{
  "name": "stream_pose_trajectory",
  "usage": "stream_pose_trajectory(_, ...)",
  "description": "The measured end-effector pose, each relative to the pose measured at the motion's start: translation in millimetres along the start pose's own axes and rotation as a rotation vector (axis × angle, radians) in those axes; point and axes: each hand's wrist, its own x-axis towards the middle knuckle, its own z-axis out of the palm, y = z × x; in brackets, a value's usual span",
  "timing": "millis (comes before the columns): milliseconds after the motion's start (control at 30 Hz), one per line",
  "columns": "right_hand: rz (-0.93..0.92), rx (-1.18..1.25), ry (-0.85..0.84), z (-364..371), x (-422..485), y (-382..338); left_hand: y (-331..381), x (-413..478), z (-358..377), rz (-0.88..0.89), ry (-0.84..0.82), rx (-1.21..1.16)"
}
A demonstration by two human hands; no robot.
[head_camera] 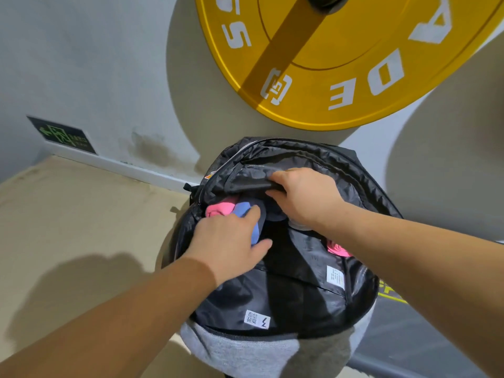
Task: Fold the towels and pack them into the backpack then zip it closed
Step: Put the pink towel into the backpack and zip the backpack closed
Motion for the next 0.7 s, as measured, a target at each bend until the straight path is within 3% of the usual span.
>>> stream_pose_trajectory(100, 0.056, 0.072, 0.041, -6, -1, 2, -3, 6, 18, -0.047, -0.103, 0.073)
stream_pose_trajectory(233, 0.056, 0.102, 0.101, -17, -1, 13, -8, 26, 16, -0.049, 0.053, 0.035)
stream_pose_trajectory(467, 0.032, 0.123, 0.088, -18, -4, 16, -4, 56, 22, -0.239, -0.103, -0.169)
stream_pose_trajectory(600, 0.052, 0.155, 0.111, -19, -5, 22, 11, 45, 13, -0.088, -0.093, -0.015)
stream_pose_trajectory(700, 0.048, 0.163, 0.117, -20, -1, 22, 25, 56, 19, 0.048, -0.049, -0.062)
